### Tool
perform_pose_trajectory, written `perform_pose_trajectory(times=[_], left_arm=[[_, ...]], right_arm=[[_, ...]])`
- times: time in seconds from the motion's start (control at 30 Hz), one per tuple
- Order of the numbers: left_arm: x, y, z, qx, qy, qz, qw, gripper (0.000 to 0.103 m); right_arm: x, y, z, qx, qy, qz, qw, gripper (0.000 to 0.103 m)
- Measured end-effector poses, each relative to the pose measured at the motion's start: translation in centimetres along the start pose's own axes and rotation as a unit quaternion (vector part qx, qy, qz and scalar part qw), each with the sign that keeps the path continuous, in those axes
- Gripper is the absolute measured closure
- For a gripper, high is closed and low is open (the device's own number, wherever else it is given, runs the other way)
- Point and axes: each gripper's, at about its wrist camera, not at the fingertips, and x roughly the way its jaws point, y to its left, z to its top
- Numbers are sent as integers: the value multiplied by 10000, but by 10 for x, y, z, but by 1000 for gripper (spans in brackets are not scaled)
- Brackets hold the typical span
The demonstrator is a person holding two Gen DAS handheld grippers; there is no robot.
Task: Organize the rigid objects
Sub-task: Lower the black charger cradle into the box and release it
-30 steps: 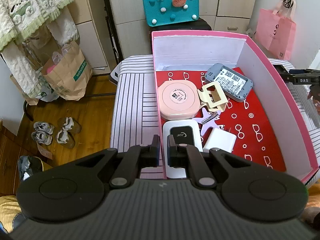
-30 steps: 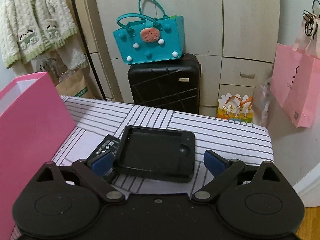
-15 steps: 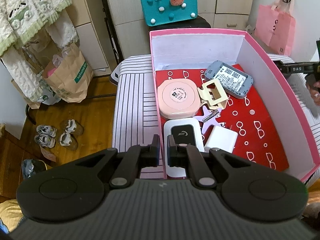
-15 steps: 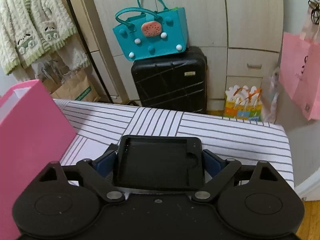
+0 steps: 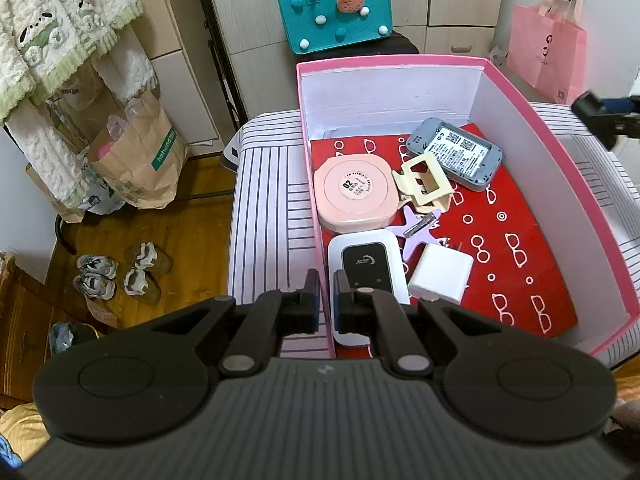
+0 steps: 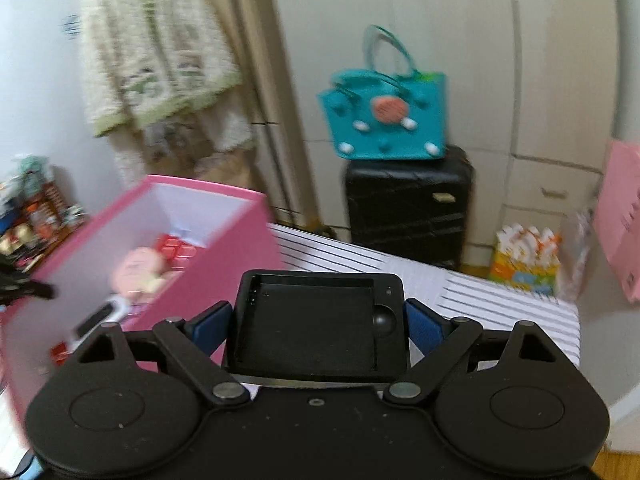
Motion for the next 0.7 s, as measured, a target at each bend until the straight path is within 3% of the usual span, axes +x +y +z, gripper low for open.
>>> perform_pose_trajectory(times=[0.3,0.43,0.7], left_arm=[[-3,-2,-1,72,-63,27,10000,97],[-3,-3,-2,95,-82,26,9999,97],[-4,-3,-2,189,-44,-10,9998,97]], right_arm=[[-29,75,21,-860,-85,500,9950,9],[-29,101,27,-1095,-47,791,9908,9],[-13,151,32,-2015,183,921,9750,9]])
